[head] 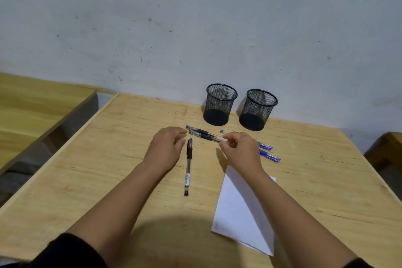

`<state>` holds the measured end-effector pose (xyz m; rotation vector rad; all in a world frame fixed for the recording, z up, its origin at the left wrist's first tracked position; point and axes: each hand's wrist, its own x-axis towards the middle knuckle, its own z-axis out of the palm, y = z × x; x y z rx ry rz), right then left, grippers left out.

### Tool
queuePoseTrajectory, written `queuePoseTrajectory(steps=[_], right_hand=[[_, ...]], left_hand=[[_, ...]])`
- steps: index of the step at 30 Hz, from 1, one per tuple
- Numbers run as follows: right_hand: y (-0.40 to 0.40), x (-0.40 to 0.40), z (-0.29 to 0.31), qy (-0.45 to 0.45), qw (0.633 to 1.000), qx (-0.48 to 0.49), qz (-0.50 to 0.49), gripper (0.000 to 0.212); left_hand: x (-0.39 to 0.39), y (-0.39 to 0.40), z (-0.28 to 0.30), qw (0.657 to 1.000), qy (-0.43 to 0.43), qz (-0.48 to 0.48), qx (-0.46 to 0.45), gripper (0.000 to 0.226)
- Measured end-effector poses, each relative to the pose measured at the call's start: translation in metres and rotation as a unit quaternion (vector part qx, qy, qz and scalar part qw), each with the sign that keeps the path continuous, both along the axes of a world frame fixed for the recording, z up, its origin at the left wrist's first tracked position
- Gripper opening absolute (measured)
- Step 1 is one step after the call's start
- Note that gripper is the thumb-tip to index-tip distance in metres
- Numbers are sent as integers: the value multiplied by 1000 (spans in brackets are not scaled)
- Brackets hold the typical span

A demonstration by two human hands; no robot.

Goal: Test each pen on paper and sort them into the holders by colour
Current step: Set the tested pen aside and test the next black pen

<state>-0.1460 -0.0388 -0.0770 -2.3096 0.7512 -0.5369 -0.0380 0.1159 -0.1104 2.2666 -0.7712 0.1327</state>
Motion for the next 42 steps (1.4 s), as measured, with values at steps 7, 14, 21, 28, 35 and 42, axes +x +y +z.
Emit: queuePoseTrajectory(steps=[7,14,21,28,35,42], right_hand=[[-23,11,-16,63,994,-91,22,18],[-25,13,-19,64,991,-102,64,13],[-25,-11,20,-151,946,283,58,7],[3,-38,28,-232,849,461,111,7],[13,-72,25,-253,880,385,116,13],[9,-97,24,-305,898,309,74,9]], left_hand=[[27,-24,-4,998,-21,-49,36,26],[31,-26,-2,998,-17,-54,26,12],[-3,-17,32,992,49,-28,-115,13],[-65,-22,54,972,61,-95,-204,16],[-85,-21,61,970,106,-90,-197,19],[-101,-43,68,970,106,-110,-191,15]])
